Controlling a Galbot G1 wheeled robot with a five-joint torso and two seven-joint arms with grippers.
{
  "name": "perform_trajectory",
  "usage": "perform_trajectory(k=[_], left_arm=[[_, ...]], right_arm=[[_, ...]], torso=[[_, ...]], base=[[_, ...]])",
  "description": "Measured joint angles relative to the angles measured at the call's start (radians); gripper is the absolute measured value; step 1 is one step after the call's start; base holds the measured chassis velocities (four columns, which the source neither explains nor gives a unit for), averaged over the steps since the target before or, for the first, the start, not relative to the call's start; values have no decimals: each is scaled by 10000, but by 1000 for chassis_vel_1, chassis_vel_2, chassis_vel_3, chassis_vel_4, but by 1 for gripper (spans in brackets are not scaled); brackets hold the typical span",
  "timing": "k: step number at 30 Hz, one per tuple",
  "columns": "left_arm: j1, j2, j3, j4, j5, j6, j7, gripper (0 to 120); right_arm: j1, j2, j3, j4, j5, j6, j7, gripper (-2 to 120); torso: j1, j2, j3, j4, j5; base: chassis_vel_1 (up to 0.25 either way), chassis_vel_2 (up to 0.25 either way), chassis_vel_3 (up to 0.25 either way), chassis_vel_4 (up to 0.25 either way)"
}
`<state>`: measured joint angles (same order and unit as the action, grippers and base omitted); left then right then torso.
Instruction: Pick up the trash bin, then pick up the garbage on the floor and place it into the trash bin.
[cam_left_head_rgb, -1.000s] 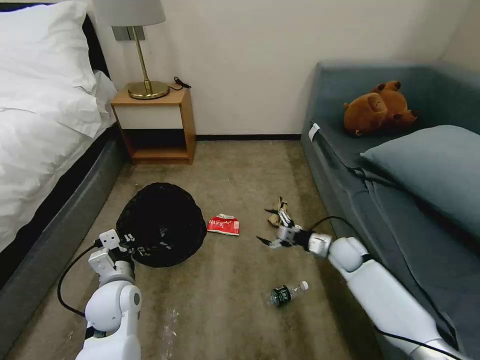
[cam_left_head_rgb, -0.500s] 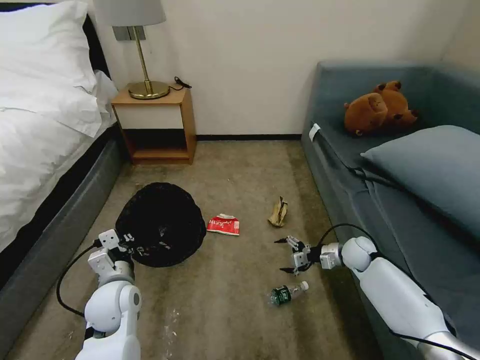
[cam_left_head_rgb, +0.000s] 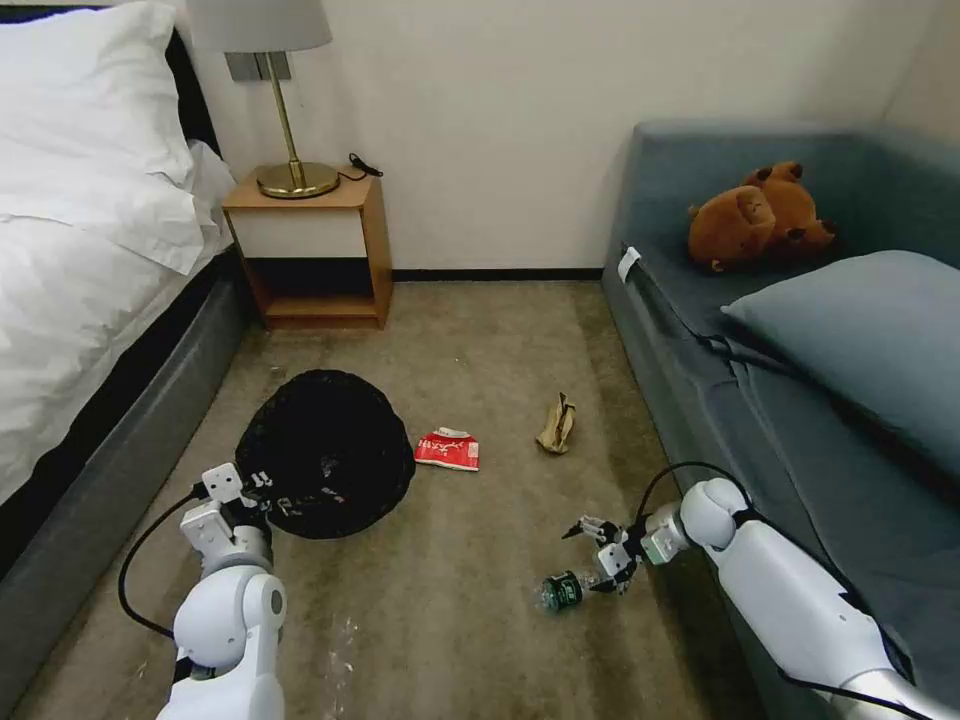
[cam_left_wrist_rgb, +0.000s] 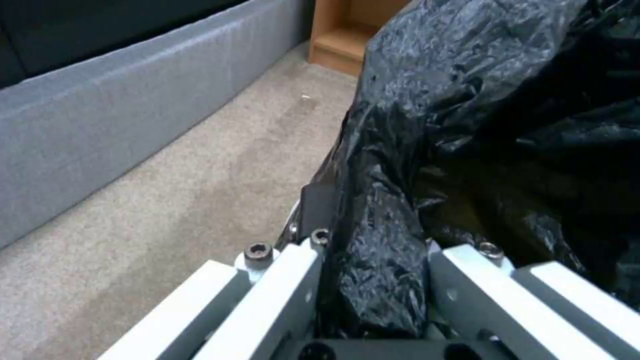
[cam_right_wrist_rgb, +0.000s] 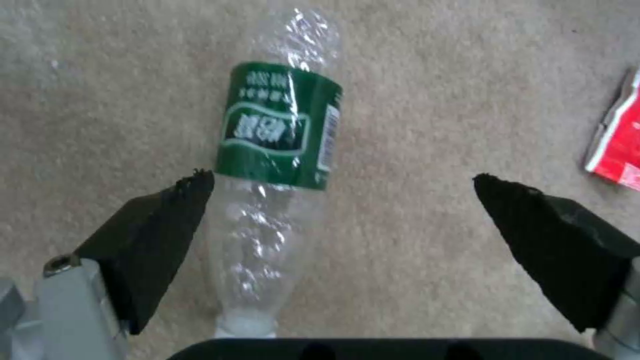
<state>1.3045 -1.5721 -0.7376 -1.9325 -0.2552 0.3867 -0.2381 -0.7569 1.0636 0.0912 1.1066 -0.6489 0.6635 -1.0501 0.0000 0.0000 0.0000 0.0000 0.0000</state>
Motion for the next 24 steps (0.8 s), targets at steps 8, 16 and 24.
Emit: perform_trajectory(k=[8, 16, 24], left_arm=[[70, -2, -31, 27, 6, -66, 8, 2], [90, 25, -76, 59, -7, -115, 16, 2], [101, 60, -147, 59, -37, -124, 20, 2]], right_arm=[[-12, 645, 224, -722, -340, 197, -194, 100], [165, 1324, 435, -1207, -1030, 518, -260, 100], [327, 1633, 706, -1603, -1620, 876, -430, 100]], torso=[[0, 0, 0, 0, 0], [0, 0, 0, 2, 0], [0, 0, 0, 0, 0]], base=[[0, 0, 0, 0], [0, 0, 0, 0], [0, 0, 0, 0]])
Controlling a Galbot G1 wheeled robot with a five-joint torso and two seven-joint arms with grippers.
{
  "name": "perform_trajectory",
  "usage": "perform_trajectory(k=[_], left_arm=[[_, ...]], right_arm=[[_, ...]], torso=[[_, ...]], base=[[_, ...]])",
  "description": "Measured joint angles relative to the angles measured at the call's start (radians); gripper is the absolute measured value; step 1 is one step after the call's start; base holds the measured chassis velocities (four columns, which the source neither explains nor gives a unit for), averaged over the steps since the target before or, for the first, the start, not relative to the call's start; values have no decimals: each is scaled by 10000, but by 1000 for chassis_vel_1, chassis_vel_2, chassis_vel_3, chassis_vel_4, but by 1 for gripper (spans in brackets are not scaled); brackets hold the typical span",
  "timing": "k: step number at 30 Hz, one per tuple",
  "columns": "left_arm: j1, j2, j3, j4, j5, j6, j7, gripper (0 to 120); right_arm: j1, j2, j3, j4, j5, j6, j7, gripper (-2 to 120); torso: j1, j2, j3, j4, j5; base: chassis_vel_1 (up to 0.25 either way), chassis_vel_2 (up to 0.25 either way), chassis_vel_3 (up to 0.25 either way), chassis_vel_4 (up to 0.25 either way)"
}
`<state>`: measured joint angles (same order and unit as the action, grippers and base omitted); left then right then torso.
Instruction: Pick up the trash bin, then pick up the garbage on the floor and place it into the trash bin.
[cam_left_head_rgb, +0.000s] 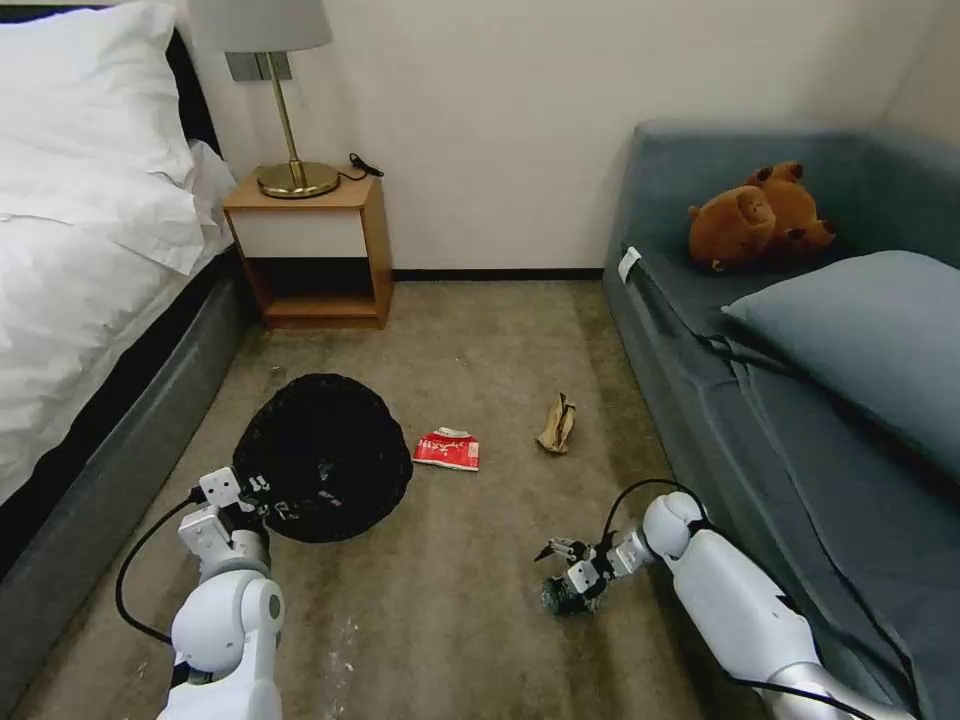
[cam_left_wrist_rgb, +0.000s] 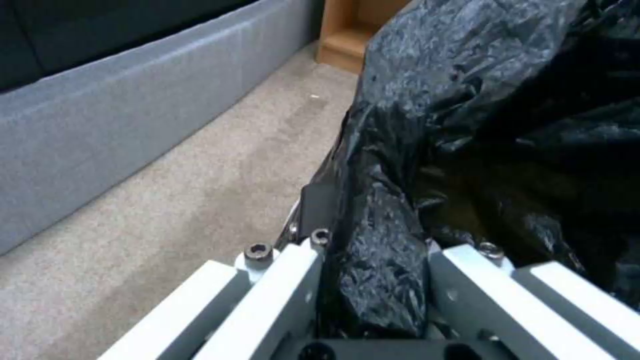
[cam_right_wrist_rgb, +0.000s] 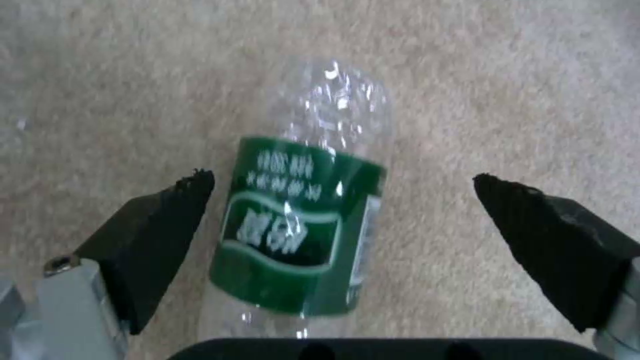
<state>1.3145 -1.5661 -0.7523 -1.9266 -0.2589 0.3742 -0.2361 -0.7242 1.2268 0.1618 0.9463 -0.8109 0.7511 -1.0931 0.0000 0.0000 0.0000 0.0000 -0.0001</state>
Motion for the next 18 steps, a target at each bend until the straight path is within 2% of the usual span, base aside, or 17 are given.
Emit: perform_trajectory(k=[16, 18], left_arm=[[-38, -18, 33, 0, 3, -13, -5, 2], [-37, -16, 25, 1, 3, -20, -10, 2]], right_arm=[[194, 113, 848, -993, -273, 134, 215, 100], [217, 115, 920, -1162, -279, 144, 290, 94]], torso=[[0, 0, 0, 0, 1], [0, 0, 0, 0, 2]], base=[[0, 0, 0, 0], [0, 0, 0, 0]])
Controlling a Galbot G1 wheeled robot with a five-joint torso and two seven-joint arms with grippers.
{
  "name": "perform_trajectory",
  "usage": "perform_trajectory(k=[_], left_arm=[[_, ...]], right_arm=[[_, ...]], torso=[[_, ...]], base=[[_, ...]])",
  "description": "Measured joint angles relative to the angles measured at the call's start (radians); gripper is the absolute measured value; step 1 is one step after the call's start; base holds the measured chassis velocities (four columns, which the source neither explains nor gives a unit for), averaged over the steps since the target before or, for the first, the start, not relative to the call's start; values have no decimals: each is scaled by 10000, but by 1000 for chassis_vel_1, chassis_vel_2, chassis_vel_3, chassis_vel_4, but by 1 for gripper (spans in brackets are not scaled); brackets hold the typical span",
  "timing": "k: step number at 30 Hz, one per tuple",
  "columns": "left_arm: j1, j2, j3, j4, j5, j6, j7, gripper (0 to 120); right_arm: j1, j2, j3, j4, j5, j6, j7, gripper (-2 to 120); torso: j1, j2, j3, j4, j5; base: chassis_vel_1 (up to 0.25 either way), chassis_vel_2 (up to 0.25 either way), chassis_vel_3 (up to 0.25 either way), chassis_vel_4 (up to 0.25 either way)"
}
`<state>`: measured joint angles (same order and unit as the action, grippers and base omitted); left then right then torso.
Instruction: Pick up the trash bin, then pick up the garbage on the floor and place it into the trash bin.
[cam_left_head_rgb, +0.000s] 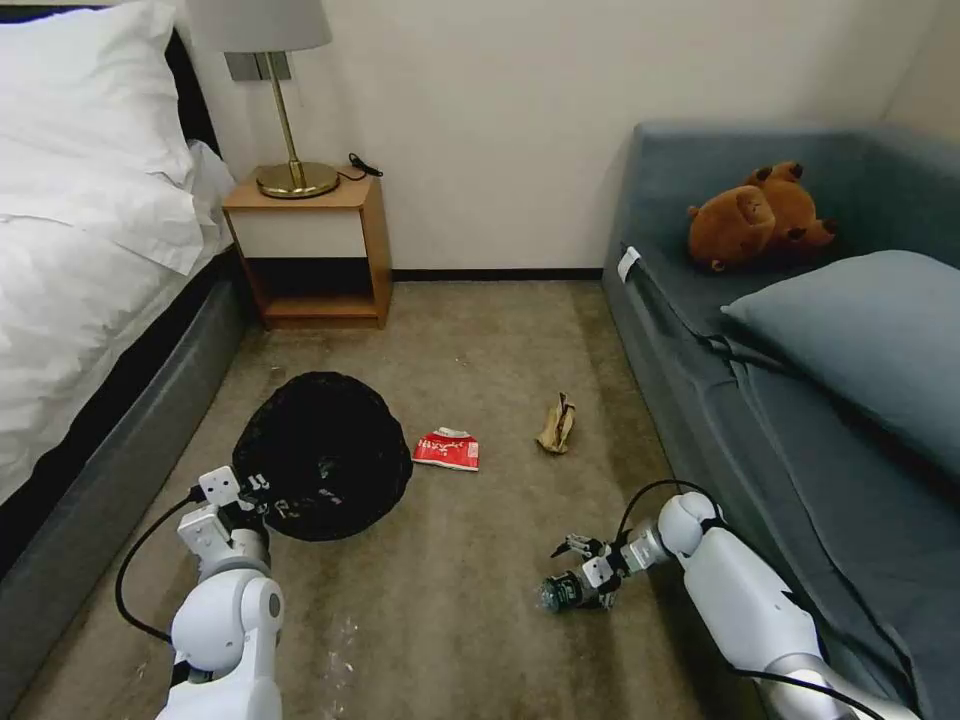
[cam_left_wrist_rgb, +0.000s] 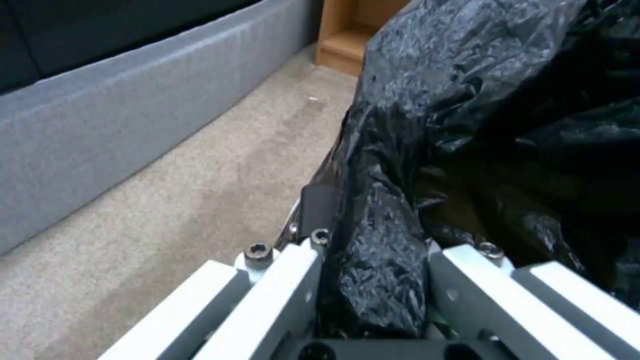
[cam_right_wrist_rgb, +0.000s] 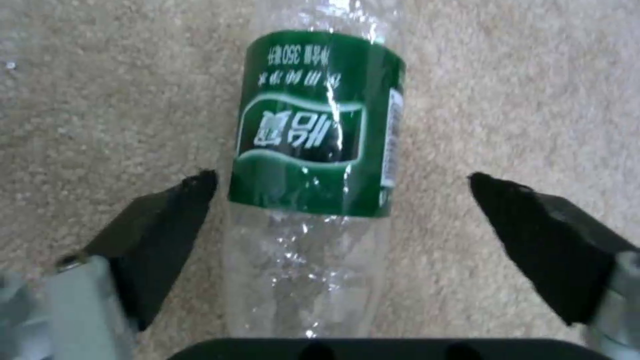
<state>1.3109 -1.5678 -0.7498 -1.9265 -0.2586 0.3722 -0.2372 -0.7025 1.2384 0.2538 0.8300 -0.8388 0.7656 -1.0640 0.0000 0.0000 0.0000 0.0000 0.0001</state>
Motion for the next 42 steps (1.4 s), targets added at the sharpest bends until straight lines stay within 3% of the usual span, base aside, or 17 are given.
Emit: perform_trajectory(k=[10, 13, 22, 33, 40, 42], left_arm=[[11, -7, -24, -20, -6, -5, -6, 2], [-3, -16, -11, -31, -6, -6, -10, 2], [-15, -19, -5, -44, 27, -5, -10, 2], [-16, -53, 46, -44, 79, -6, -7, 2], [-64, -66, 51, 45, 84, -10, -4, 2], [-70, -73, 80, 84, 91, -20, 4, 2]], right_arm=[[12, 46, 135, -198, -56, 85, 19, 64], [13, 80, 168, -253, -53, 105, 75, 47], [-2, 77, 209, -262, -13, 163, 162, 22], [21, 53, 204, -75, 238, 273, 383, 17], [308, -147, -33, 123, 1710, 76, 1068, 17], [584, -180, -250, 94, 3059, -251, 1619, 17]], torso=[[0, 0, 0, 0, -1], [0, 0, 0, 0, -1], [0, 0, 0, 0, -2], [0, -1, 0, 0, 0], [0, 0, 0, -1, -2], [0, -1, 1, 2, 0]], base=[[0, 0, 0, 0], [0, 0, 0, 0], [0, 0, 0, 0], [0, 0, 0, 0], [0, 0, 0, 0], [0, 0, 0, 0]])
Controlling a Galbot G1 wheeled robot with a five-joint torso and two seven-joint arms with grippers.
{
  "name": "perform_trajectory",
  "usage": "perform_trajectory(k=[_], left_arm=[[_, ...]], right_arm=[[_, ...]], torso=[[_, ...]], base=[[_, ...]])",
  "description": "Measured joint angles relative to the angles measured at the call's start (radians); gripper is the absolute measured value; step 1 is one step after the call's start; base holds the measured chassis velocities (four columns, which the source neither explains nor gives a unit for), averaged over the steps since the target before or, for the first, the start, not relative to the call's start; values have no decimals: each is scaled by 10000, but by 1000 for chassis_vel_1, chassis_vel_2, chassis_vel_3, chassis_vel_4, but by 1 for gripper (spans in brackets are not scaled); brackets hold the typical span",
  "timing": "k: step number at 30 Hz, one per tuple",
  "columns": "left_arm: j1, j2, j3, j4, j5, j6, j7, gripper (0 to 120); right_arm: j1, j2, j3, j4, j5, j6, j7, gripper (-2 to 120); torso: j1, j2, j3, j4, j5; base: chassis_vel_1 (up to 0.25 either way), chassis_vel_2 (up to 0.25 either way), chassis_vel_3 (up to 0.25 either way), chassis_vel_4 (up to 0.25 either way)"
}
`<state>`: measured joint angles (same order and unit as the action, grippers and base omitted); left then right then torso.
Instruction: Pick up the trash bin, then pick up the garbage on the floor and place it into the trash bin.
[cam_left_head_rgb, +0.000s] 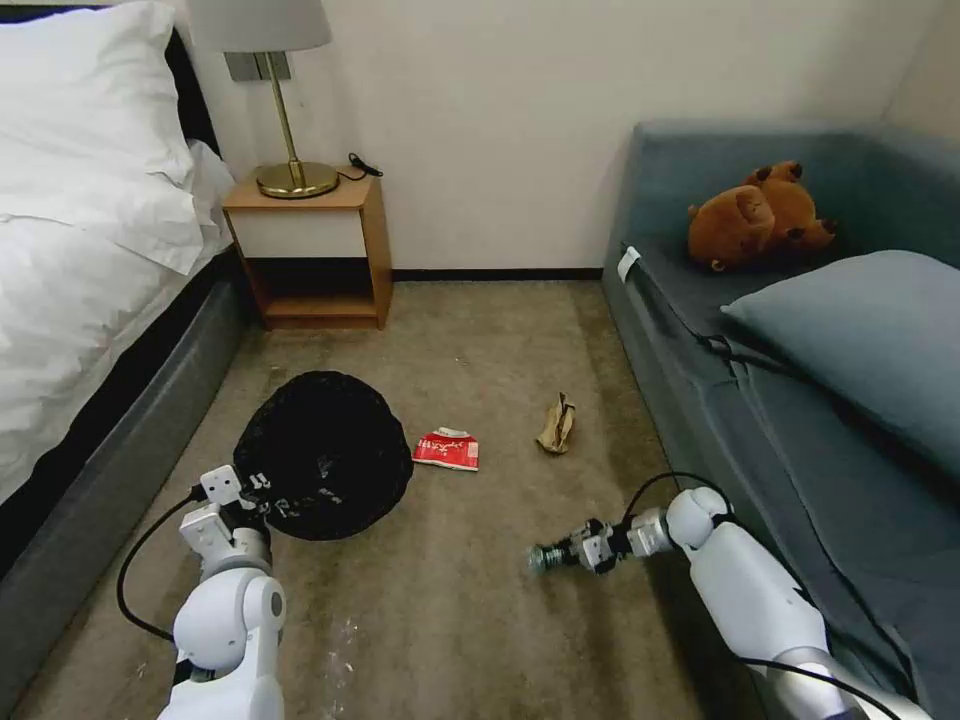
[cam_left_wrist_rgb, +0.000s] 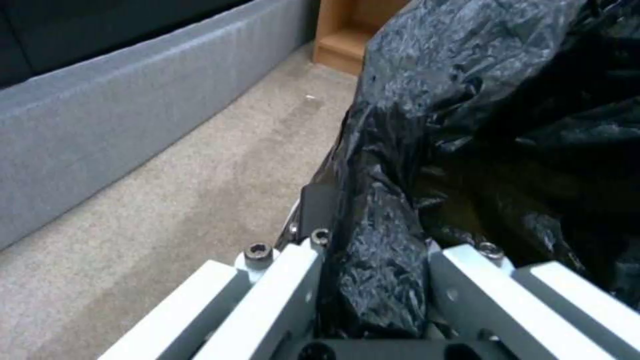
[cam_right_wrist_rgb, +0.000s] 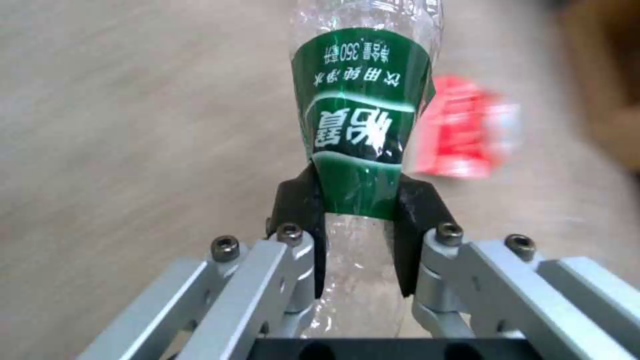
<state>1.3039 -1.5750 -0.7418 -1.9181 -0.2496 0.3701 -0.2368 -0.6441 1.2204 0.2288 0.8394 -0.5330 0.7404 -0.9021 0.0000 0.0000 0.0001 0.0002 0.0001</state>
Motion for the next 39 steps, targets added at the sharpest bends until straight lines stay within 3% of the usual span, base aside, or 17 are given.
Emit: perform_trajectory(k=[1, 3, 4, 6, 7, 10, 14, 16, 20, 22, 27, 31, 39], left_arm=[[0, 0, 0, 0, 0, 0, 0, 2], [-5, 2, 12, 27, 5, -5, 13, 2], [-5, 2, 12, 27, 5, -5, 13, 2], [-23, 35, 17, 58, -4, -8, 29, 2], [-23, 35, 17, 58, -4, -8, 29, 2], [-38, 70, 6, 69, -44, -21, 51, 2], [-41, 69, 15, 69, -45, -25, 52, 2], [-27, 67, 45, 68, -52, -28, 63, 2], [-4, 83, 39, 69, -52, -34, 67, 2], [4, 89, 37, 68, -50, -48, 75, 2], [-7, 67, 61, 73, -38, -49, 75, 2], [-38, 43, 80, 107, -33, -50, 75, 2], [-52, -19, 113, 114, 50, -49, 71, 2]], right_arm=[[0, 0, 0, 0, 0, 0, 0, 17], [157, -176, -382, 436, 1585, -547, 709, 17], [157, -176, -382, 436, 1585, -547, 709, 17], [228, -200, -820, 715, 2770, -840, 1736, 17], [228, -200, -820, 715, 2770, -840, 1736, 17], [198, 11, -1298, 1106, 4706, -1302, 3259, 17], [115, 58, -1537, 1326, 5615, -1532, 4054, 17], [-23, 89, -1787, 1697, 6395, -1798, 4961, 17], [-209, 91, -1995, 2309, 7016, -2157, 5609, 17], [-506, 74, -2428, 3812, 7679, -2725, 6465, 17], [-586, 235, -3343, 5387, 8399, -3486, 7410, 17], [-510, 557, -4047, 5840, 8761, -3802, 8077, 17], [-245, 1041, -4982, 5681, 8604, -3889, 8363, 17]], torso=[[0, 0, 0, 0, 0], [0, 0, -1, -2, -5], [0, 0, -1, -2, -5], [0, 0, 0, -4, -3], [0, 0, 0, -4, -3], [0, 1, 0, 3, 1], [0, 0, 0, 0, -3], [0, 0, 0, -4, -3], [0, 0, 0, -2, -3], [0, 1, -1, -2, -3], [0, 1, 0, -2, -4], [0, 0, -1, -2, -4], [0, 1, 0, -2, -3]], base=[[0, 0, 0, 0], [0, 0, 0, 0], [0, 0, 0, 0], [0, 0, 0, 0], [0, 0, 0, 0], [0, 0, 0, 0], [0, 0, 0, 0], [0, 0, 0, 0], [0, 0, 0, 0], [0, 0, 0, 0], [0, 0, 0, 0], [0, 0, 0, 0], [0, 0, 0, 0]])
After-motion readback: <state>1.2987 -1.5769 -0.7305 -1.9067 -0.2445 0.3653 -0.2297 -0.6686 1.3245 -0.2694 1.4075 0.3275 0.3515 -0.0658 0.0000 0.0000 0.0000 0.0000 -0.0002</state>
